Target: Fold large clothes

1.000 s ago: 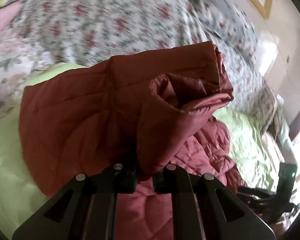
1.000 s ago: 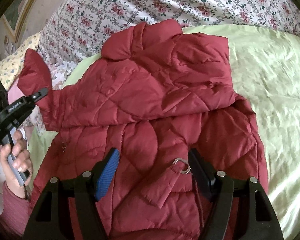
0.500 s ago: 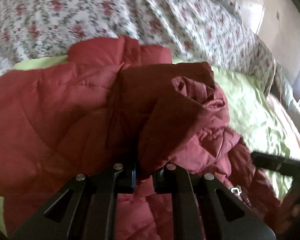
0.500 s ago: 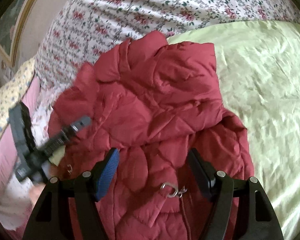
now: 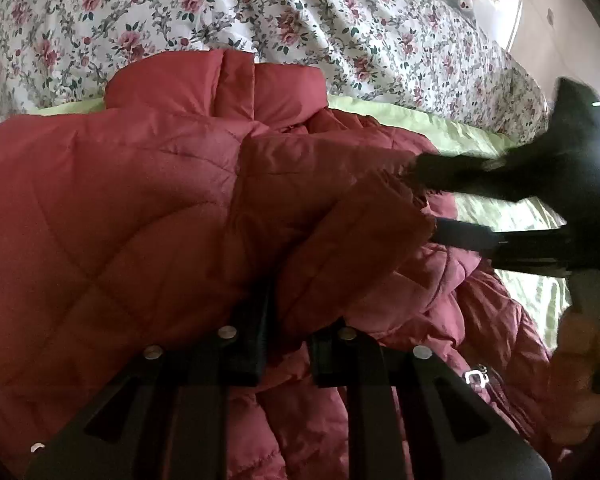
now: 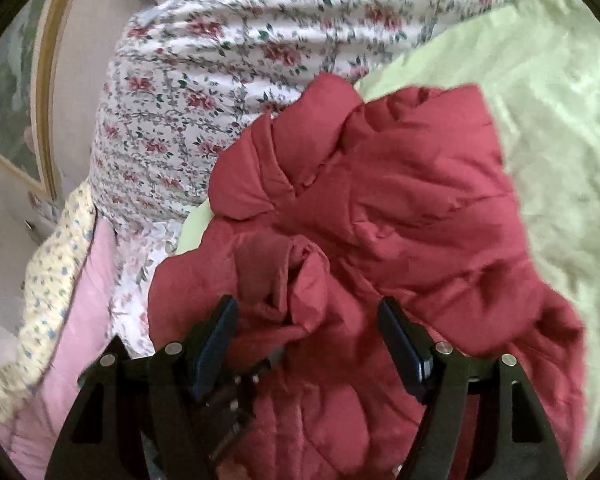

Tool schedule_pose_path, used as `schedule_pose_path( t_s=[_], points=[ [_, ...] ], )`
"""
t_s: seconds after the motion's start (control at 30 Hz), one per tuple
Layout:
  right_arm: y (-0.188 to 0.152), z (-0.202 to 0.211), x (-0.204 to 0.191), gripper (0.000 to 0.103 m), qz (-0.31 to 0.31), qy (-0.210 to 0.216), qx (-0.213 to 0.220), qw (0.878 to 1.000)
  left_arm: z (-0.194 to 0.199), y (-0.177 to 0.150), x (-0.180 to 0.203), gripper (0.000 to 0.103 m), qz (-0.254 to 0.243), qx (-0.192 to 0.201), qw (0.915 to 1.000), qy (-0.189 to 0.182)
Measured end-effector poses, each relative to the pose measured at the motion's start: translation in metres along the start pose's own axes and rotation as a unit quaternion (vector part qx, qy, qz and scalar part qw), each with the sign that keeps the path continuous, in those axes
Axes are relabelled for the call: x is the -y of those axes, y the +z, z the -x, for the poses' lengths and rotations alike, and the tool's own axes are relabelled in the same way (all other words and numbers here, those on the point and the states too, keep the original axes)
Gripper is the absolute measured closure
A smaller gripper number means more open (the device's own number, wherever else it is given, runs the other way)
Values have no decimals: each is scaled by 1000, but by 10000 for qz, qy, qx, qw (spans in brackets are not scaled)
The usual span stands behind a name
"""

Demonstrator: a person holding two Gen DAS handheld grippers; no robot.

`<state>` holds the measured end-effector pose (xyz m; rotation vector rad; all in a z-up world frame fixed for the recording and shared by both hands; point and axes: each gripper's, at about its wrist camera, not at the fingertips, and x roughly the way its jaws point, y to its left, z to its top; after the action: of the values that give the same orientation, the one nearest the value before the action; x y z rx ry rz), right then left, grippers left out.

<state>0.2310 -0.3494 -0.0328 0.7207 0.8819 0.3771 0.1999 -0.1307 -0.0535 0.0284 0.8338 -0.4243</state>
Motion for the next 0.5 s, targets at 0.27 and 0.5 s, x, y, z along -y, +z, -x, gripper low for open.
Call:
schedule_pose_path(
  t_s=[0.27, 0.5],
  points=[
    [-2, -1, 0, 95, 145, -119, 185, 9997, 31, -10, -13, 68, 153, -80, 9983, -553],
    [5, 29, -6, 97, 676, -583, 553, 9945, 73, -2, -44, 68, 376, 260, 9982, -380]
  ],
)
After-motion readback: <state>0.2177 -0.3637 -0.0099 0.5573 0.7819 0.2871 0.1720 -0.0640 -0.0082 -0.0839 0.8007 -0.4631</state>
